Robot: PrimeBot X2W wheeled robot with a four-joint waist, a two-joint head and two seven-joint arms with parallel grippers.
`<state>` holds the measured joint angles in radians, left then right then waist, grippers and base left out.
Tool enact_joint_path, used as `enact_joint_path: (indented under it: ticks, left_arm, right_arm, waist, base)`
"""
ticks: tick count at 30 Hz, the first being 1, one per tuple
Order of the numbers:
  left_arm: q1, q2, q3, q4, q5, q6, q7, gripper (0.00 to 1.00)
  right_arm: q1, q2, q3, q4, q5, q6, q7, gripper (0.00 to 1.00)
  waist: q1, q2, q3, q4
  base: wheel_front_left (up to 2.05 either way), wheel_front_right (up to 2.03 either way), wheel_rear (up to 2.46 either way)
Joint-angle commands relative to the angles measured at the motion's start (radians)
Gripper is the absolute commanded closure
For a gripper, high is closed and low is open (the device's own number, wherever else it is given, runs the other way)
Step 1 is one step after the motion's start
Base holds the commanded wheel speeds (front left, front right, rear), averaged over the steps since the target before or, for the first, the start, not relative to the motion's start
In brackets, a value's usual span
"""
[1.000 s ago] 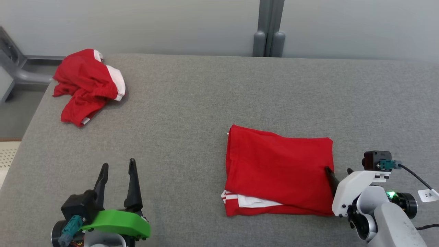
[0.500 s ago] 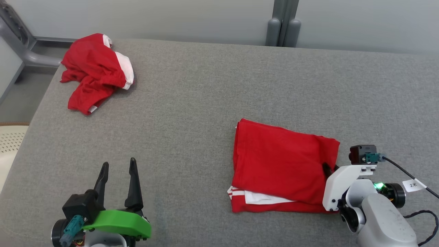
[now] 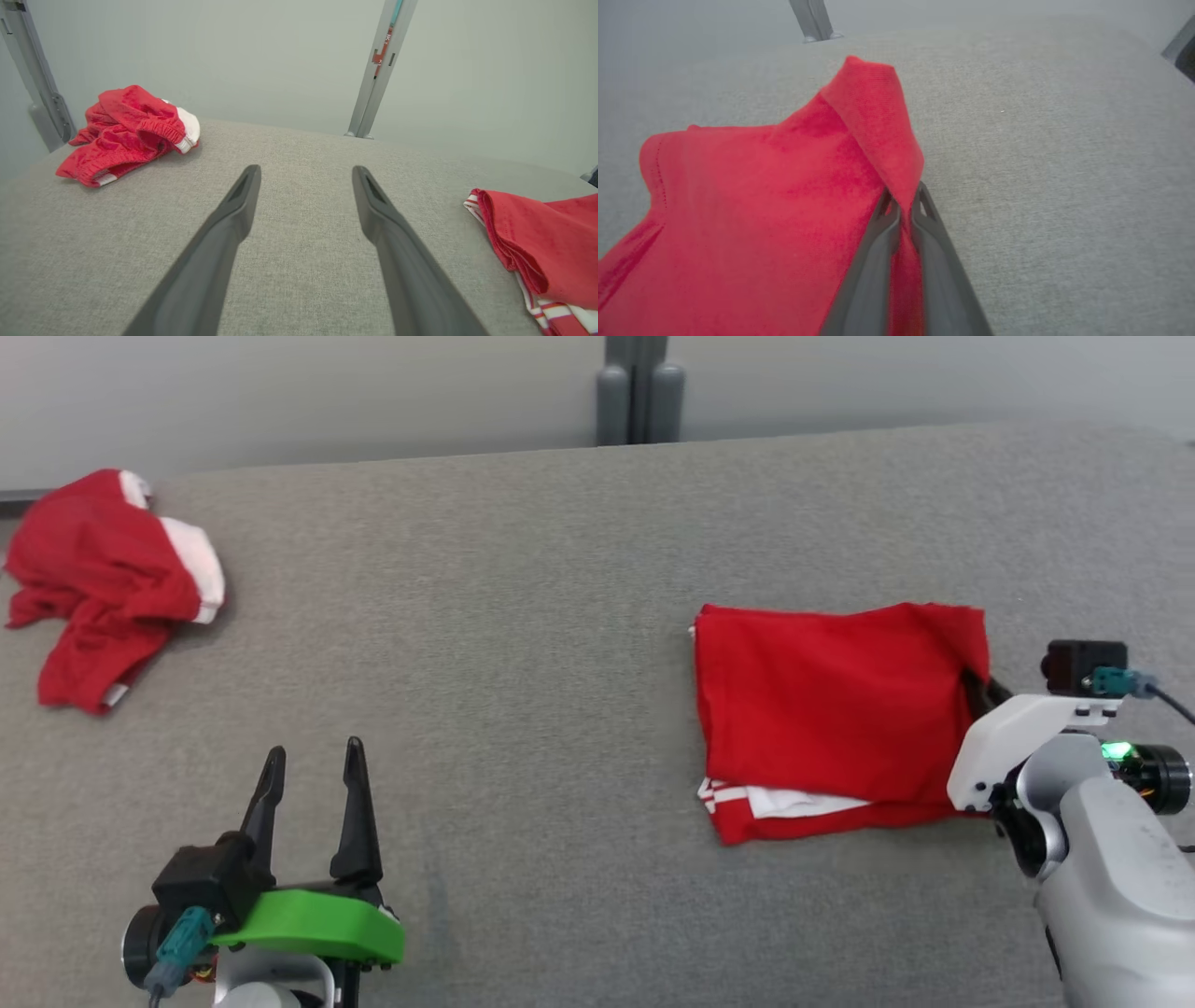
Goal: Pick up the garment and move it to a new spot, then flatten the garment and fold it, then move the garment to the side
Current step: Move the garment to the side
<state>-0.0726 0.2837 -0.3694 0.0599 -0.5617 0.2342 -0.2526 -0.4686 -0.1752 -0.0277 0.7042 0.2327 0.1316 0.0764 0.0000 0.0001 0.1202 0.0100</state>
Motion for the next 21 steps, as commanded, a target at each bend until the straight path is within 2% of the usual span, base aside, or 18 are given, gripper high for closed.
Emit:
enact_joint_path:
  ticks: [1,6,11,16,21]
  left_arm:
    - [-0.025,0.011,0.000,-0.010,0.007,0.003,0.005,0.00]
    - [-0.065,0.027,-0.015,-0.030,0.029,0.000,0.031,0.00]
    - [-0.104,0.043,-0.033,-0.046,0.051,0.000,0.061,0.00]
    - [-0.128,0.056,-0.043,-0.063,0.062,0.003,0.085,0.00]
    - [-0.140,0.065,-0.050,-0.079,0.070,0.004,0.098,0.00]
  right_arm:
    - [-0.021,-0.009,-0.020,-0.013,-0.001,-0.002,-0.011,1.00]
    - [-0.052,-0.005,-0.088,-0.037,-0.012,-0.002,-0.030,1.00]
    - [-0.075,0.018,-0.127,-0.047,-0.019,-0.002,-0.047,1.00]
    - [-0.093,0.036,-0.143,-0.049,-0.022,-0.002,-0.061,1.00]
    - [-0.133,0.040,-0.140,-0.043,-0.039,-0.002,-0.070,1.00]
  waist:
    - [0.0000,-0.0001,0.059,-0.154]
    - [0.0000,-0.0001,0.115,-0.286]
    - [0.0000,-0.0001,0.159,-0.368]
    - [0.0000,-0.0001,0.187,-0.392]
    - [0.0000,-0.0001,0.209,-0.371]
  base:
    - [0.00,0.00,0.00]
    - [0.00,0.00,0.00]
    - [0.00,0.00,0.00]
    - [0.00,0.00,0.00]
    - [0.00,0.00,0.00]
